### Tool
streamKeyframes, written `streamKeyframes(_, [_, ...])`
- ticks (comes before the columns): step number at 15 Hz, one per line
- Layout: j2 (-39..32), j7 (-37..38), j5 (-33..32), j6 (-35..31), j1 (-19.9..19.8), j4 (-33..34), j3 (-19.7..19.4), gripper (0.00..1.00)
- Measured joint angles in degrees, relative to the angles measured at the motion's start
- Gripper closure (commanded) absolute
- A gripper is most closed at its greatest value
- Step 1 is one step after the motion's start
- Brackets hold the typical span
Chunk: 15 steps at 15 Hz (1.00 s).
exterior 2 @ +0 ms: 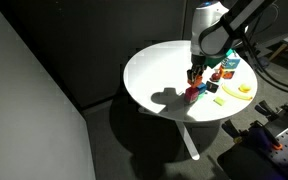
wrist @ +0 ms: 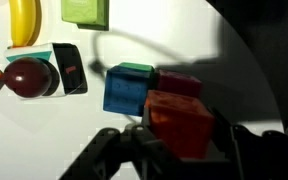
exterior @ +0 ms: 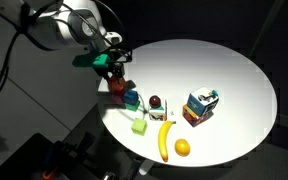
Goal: Put the orange block on the table
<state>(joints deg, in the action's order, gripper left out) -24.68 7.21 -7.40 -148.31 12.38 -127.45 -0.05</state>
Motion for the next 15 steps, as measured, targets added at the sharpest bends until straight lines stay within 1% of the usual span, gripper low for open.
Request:
streamKeyframes(8, [2.7, 0.0, 0.0, 3.8, -3.4, -1.1, -0.1, 0.69])
streamKeyframes(15, [6.1, 0.0, 0.0, 4.5, -5.3, -5.8, -0.1, 0.69])
